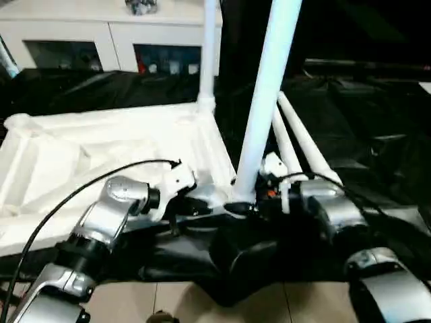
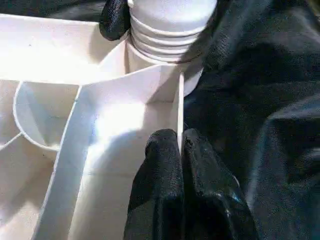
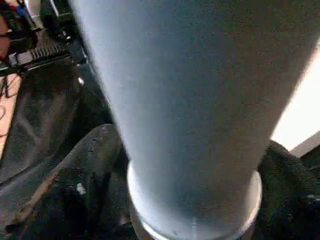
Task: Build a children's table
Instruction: Rotate leg to tighten
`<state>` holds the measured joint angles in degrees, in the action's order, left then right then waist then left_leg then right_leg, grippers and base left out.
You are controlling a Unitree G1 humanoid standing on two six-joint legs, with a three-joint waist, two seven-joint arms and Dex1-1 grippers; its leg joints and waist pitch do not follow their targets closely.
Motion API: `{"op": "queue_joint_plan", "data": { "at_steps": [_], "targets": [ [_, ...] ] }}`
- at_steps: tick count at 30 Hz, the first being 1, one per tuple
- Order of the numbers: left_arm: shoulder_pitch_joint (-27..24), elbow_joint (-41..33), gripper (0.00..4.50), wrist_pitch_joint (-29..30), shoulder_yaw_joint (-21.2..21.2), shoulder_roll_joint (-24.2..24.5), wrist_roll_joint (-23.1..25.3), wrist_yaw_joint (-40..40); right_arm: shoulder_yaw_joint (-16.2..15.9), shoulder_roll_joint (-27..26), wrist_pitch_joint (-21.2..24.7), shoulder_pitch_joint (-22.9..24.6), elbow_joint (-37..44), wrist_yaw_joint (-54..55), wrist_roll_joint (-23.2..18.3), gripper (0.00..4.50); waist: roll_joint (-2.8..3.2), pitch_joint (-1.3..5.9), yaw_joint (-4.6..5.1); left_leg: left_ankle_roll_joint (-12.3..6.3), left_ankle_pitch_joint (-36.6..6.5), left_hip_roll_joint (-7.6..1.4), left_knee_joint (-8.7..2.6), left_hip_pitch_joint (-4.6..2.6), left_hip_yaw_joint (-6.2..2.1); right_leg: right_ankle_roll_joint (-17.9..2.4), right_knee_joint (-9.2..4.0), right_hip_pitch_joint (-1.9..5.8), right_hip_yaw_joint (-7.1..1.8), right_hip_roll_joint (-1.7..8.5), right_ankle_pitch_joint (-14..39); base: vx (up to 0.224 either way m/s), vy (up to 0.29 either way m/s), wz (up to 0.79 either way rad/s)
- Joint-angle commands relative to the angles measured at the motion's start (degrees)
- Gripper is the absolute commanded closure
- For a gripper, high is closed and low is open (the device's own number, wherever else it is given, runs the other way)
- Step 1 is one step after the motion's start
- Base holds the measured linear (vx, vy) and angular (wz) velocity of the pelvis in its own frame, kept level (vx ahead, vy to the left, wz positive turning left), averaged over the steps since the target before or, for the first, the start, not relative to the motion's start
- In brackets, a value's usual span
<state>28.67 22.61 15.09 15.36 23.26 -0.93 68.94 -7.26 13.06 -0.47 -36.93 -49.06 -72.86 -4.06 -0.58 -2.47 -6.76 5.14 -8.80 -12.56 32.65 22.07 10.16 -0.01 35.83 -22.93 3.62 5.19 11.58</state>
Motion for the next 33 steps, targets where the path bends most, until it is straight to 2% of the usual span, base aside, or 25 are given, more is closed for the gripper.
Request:
{"op": "queue_joint_plan", "data": {
  "at_steps": [1, 8, 10, 12, 13, 14, 16, 17, 18, 20, 23, 25, 26, 27, 28, 29, 30, 31, 33],
  "targets": [
    [0.37, -2.26, 4.5, -0.47, 0.72, -1.37, -2.22, 0.11, -3.44, -1.4, 0.87, 1.11, 1.47, -4.07, 0.31, 1.12, 0.31, 3.6, -0.04, -2.39, -12.55, -0.87, -3.4, -1.19, 0.27, -14.11, -3.91, 2.57, -1.97, 2.51, 5.33, 0.0, 0.0, 0.0],
    [0.25, -2.39, 4.5, -0.34, 0.52, -1.98, -2.04, -0.5, -3.46, -2.06, 1.99, 1.75, 2.4, -2.69, -0.1, 1.63, 0.28, 3.55, -0.02, -1.94, -13.14, -0.86, -3.47, -1.23, 0.25, -14.04, -4.01, 2.54, -1.98, 2.53, 6.42, 0.0, 0.0, 0.0],
    [1.07, -1.19, 4.5, 0.24, -0.2, -3.75, -1.51, -3.58, -1.15, -4.34, 4.21, 1.43, 1.67, 1.48, -1.58, 1.74, 0.32, 3.58, -0.02, -1.83, -12.94, -0.86, -3.48, -1.25, 0.22, -14.01, -3.99, 2.54, -1.98, 2.53, 6.18, 0.0, 0.0, 0.0],
    [1.6, -0.45, 4.5, 0.78, -0.52, -4.55, -1.31, -5.38, -0.24, -5.29, 5.1, 1.18, 1.16, 3.88, -1.77, 1.77, 0.25, 3.45, 0.15, -1.34, -13.65, -0.8, -3.63, -1.24, 0.19, -13.72, -4.11, 2.53, -2.01, 2.55, 7.36, 0.0, 0.0, 0.0],
    [2.82, 1.49, 4.5, 1.4, -1.33, -6.37, -0.69, -9.5, 0.71, -7.06, 4.82, 0.75, -0.46, 9.12, -1.18, 1.77, 0.3, 3.23, 0.4, -0.46, -14.71, -0.71, -3.76, -1.43, 0.22, -13.18, -4.51, 2.22, -2.18, 2.67, 10.02, 0.0, 0.0, 0.0],
    [3.4, 2.48, 4.5, 1.48, -1.56, -7.15, -0.18, -11.41, 0.96, -7.84, 4.54, 0.43, -1.48, 12.09, -0.57, 1.77, 0.02, 3.3, 0.31, -0.19, -15.36, -0.7, -3.75, -1.54, 0.13, -12.87, -4.61, 2.32, -2.14, 2.78, 11.29, 0.0, 0.0, 0.0],
    [4.06, 3.63, 4.5, 1.53, -1.82, -8.07, 0.43, -13.6, 1.18, -8.71, 4.17, 0.01, -2.79, 15.58, 0.2, 1.78, 0.12, 3.16, 0.42, 0.39, -16.48, -0.68, -3.9, -1.53, 0.03, -11.83, -4.94, 2.2, -2.19, 2.94, 14.63, 0.0, 0.0, 0.0],
    [4.9, 4.95, 4.5, 1.94, -2.03, -9.15, 1.05, -15.94, 1.31, -9.82, 3.42, -0.44, -4.28, 19.46, 1.05, 1.78, 0.09, 3.06, 0.58, 0.73, -17.34, -0.62, -3.98, -1.51, 0.0, -11.08, -5.17, 2.11, -2.18, 2.91, 16.56, 0.0, 0.0, 0.0],
    [6.52, 7.12, 4.5, 2.93, -2.61, -11.35, 1.84, -20.32, 2.16, -12.27, 2.91, -1.66, -7.43, 28.24, 2.22, 1.78, 0.18, 3.06, 0.65, 1.14, -17.49, -0.58, -4.02, -1.6, -0.04, -10.48, -5.33, 1.98, -2.25, 2.94, 17.68, 0.0, 0.0, 0.0],
    [7.5, 8.31, 4.5, 3.47, -2.99, -12.78, 2.21, -22.84, 3.06, -14.06, 2.34, -2.66, -9.52, 35.1, 2.92, 1.78, 0.25, 2.97, 0.83, 1.99, -18.38, -0.51, -4.17, -1.62, -0.2, -9.64, -5.51, 1.94, -2.2, 3.0, 19.93, 0.0, 0.0, 0.0],
    [8.48, 9.85, 4.5, 3.29, -3.53, -14.36, 2.89, -25.8, 4.38, -15.95, 2.6, -4.17, -12.04, 44.16, 4.01, 1.78, 0.3, 3.07, 0.99, 2.09, -18.46, -0.48, -4.24, -1.62, -0.28, -9.17, -5.52, 1.85, -2.2, 2.88, 19.01, 0.0, 0.0, 0.0],
    [8.65, 10.16, 4.5, 3.17, -3.61, -14.67, 3.02, -26.21, 4.56, -16.35, 2.47, -4.41, -12.49, 45.28, 4.24, 1.78, 0.22, 3.19, 1.06, 1.92, -18.31, -0.38, -4.21, -1.54, -0.29, -9.13, -5.48, 1.99, -2.17, 2.82, 18.34, 0.0, 0.0, 0.0],
    [8.52, 10.02, 4.5, 2.59, -3.32, -14.96, 3.13, -25.73, 4.99, -16.98, 1.39, -4.83, -13.04, 45.14, 4.05, 1.78, 0.24, 3.29, 0.98, 1.14, -17.37, -0.41, -4.15, -1.47, -0.19, -9.34, -5.37, 2.08, -2.22, 2.79, 15.92, 0.0, 0.0, 0.0],
    [8.23, 9.61, 4.5, 2.19, -3.05, -14.85, 3.1, -25.04, 5.34, -17.11, 1.15, -5.02, -13.1, 44.42, 3.53, 1.44, 0.21, 3.3, 0.98, 0.75, -16.83, -0.39, -4.1, -1.34, -0.14, -9.57, -5.31, 2.17, -2.21, 2.75, 14.7, 0.0, 0.0, 0.0],
    [7.94, 9.33, 4.5, 1.64, -2.82, -14.69, 3.03, -24.3, 5.96, -17.28, 0.89, -5.39, -13.45, 43.62, 2.66, 1.44, 0.25, 3.31, 0.97, 0.6, -16.5, -0.4, -4.13, -1.27, -0.16, -9.65, -5.21, 2.24, -2.19, 2.72, 14.11, 0.0, 0.0, 0.0],
    [7.78, 9.24, 4.5, 1.24, -2.68, -14.6, 2.98, -23.82, 6.5, -17.47, 0.69, -5.83, -14.05, 43.34, 2.09, 1.23, 0.32, 3.33, 1.01, 0.28, -16.17, -0.44, -4.13, -1.29, -0.12, -10.15, -5.08, 2.24, -2.17, 2.65, 12.74, 0.0, 0.0, 0.0],
    [7.42, 8.8, 4.5, 0.64, -2.46, -14.27, 2.8, -22.82, 6.51, -17.41, 0.67, -6.11, -14.34, 42.66, 1.99, 1.09, 0.35, 3.32, 1.02, 0.27, -16.29, -0.43, -4.13, -1.29, -0.12, -10.29, -5.09, 2.24, -2.15, 2.65, 12.7, 0.0, 0.0, 0.0],
    [6.65, 7.79, 4.5, 0.17, -2.16, -13.59, 2.33, -21.05, 6.03, -17.05, 0.28, -6.26, -14.37, 41.56, 2.34, 1.02, 0.08, 3.25, 1.02, 0.13, -16.81, -0.44, -4.16, -1.31, -0.11, -10.34, -5.15, 2.21, -2.12, 2.72, 13.59, 0.0, 0.0, 0.0],
    [6.09, 7.08, 4.5, -0.29, -1.97, -12.92, 2.06, -19.71, 5.58, -16.61, -0.26, -6.41, -14.32, 40.64, 2.67, 0.81, 0.18, 3.21, 1.04, 0.0, -17.07, -0.53, -4.19, -1.33, -0.11, -10.3, -5.23, 2.18, -2.19, 2.81, 14.06, 0.0, 0.0, 0.0]
  ]
}}
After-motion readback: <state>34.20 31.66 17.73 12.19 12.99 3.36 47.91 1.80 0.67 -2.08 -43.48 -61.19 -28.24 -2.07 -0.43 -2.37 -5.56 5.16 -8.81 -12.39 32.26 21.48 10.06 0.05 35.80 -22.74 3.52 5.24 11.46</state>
